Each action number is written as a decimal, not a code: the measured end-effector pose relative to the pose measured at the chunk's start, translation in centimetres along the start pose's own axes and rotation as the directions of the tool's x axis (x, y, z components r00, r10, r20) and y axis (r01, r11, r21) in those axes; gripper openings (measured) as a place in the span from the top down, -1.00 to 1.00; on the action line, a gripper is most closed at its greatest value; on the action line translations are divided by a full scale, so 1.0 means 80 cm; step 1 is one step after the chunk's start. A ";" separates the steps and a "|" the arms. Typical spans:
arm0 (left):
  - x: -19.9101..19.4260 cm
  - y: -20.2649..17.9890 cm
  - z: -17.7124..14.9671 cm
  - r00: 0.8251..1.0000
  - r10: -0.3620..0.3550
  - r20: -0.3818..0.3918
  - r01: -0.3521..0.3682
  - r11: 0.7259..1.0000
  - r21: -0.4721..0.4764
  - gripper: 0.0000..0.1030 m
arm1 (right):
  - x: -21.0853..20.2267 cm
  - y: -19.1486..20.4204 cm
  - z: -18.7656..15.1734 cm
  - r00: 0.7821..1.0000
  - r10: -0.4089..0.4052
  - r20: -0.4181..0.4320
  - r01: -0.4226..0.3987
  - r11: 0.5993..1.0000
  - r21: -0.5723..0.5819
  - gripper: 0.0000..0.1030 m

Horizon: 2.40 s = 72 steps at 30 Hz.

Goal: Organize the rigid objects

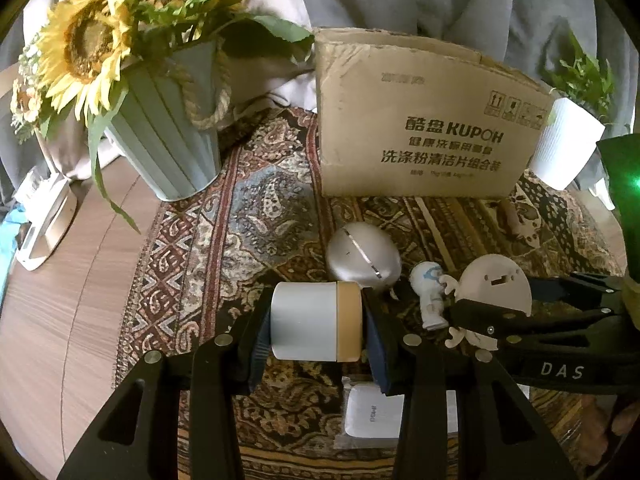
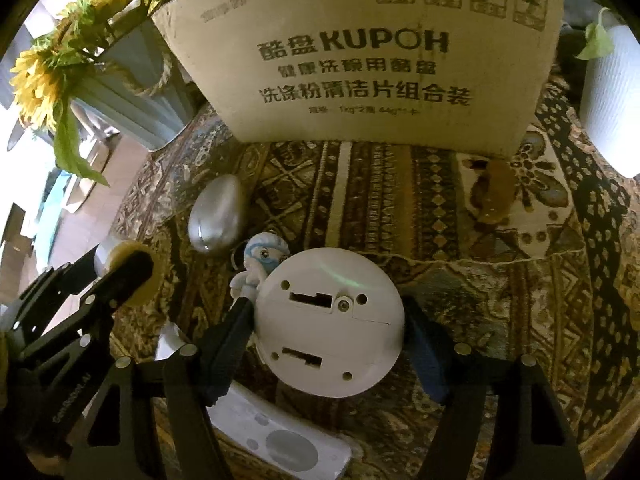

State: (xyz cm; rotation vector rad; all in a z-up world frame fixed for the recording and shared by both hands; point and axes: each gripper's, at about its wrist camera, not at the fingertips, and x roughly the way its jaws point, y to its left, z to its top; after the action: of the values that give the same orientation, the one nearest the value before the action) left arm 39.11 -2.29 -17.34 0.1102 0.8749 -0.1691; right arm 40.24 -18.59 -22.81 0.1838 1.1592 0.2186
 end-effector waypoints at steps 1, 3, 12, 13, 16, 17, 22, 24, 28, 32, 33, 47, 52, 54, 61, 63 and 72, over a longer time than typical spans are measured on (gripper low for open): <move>-0.002 -0.001 0.001 1.000 -0.004 0.005 0.004 1.000 0.001 0.20 | -0.003 -0.001 0.000 1.000 -0.002 0.004 0.002 1.000 0.001 -0.43; -0.005 -0.003 0.003 1.000 -0.009 0.013 0.009 1.000 0.002 0.20 | -0.011 -0.004 -0.001 1.000 -0.003 0.017 0.003 1.000 0.007 -0.43; -0.030 -0.013 0.026 0.996 -0.040 0.078 0.040 0.999 -0.003 0.20 | -0.067 -0.015 0.010 0.991 -0.042 0.129 0.040 0.999 0.017 -0.43; -0.034 -0.014 0.029 0.995 -0.043 0.090 0.043 0.999 -0.001 0.20 | -0.074 -0.016 0.012 0.988 -0.046 0.145 0.044 0.999 0.017 -0.43; -0.047 -0.018 0.041 0.990 -0.050 0.132 0.049 0.999 0.010 0.20 | -0.096 -0.015 0.017 0.979 -0.053 0.195 0.051 0.999 0.016 -0.43; -0.051 -0.019 0.045 0.988 -0.051 0.145 0.049 0.999 0.013 0.20 | -0.102 -0.013 0.019 0.976 -0.057 0.212 0.055 0.998 0.015 -0.43; -0.071 -0.027 0.067 0.976 -0.061 0.210 0.056 0.998 0.033 0.20 | -0.138 -0.010 0.028 0.953 -0.070 0.294 0.070 0.997 0.009 -0.43; -0.080 -0.030 0.076 0.970 -0.068 0.235 0.060 0.997 0.041 0.20 | -0.149 -0.008 0.033 0.944 -0.072 0.322 0.073 0.997 0.007 -0.43; -0.095 -0.034 0.095 0.958 -0.079 0.274 0.066 0.996 0.059 0.20 | -0.172 -0.006 0.041 0.923 -0.076 0.377 0.081 0.997 0.004 -0.43; -0.107 -0.038 0.112 0.946 -0.086 0.311 0.065 0.995 0.075 0.20 | -0.187 -0.007 0.053 0.906 -0.079 0.416 0.086 0.996 0.001 -0.43; -0.109 -0.039 0.116 0.943 -0.088 0.321 0.066 0.995 0.079 0.20 | -0.192 -0.007 0.057 0.901 -0.079 0.427 0.087 0.996 0.001 -0.43; -0.130 -0.052 0.181 0.906 -0.118 0.406 0.075 0.990 0.121 0.20 | -0.242 -0.007 0.109 0.846 -0.084 0.527 0.100 0.995 -0.002 -0.43; -0.122 -0.057 0.200 0.910 -0.132 0.392 0.087 0.988 0.131 0.20 | -0.245 -0.013 0.126 0.844 -0.082 0.530 0.093 0.996 0.005 -0.43; -0.118 -0.058 0.208 0.912 -0.135 0.387 0.089 0.987 0.134 0.20 | -0.245 -0.016 0.132 0.844 -0.083 0.529 0.093 0.996 0.009 -0.43; -0.099 -0.059 0.235 0.923 -0.142 0.357 0.094 0.984 0.150 0.20 | -0.232 -0.027 0.163 0.854 -0.103 0.511 0.110 0.994 0.017 -0.43; -0.093 -0.059 0.242 0.926 -0.139 0.351 0.089 0.984 0.155 0.20 | -0.228 -0.030 0.171 0.857 -0.104 0.505 0.111 0.994 0.017 -0.43; -0.046 -0.056 0.278 0.960 -0.124 0.249 0.084 0.982 0.166 0.20 | -0.197 -0.039 0.212 0.890 -0.133 0.436 0.152 0.988 -0.008 -0.43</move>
State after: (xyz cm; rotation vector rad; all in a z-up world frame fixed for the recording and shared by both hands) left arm 52.67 -10.00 -0.46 0.1825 0.6059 -0.3431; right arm 50.03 -26.30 -3.08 0.1014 0.7161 0.0642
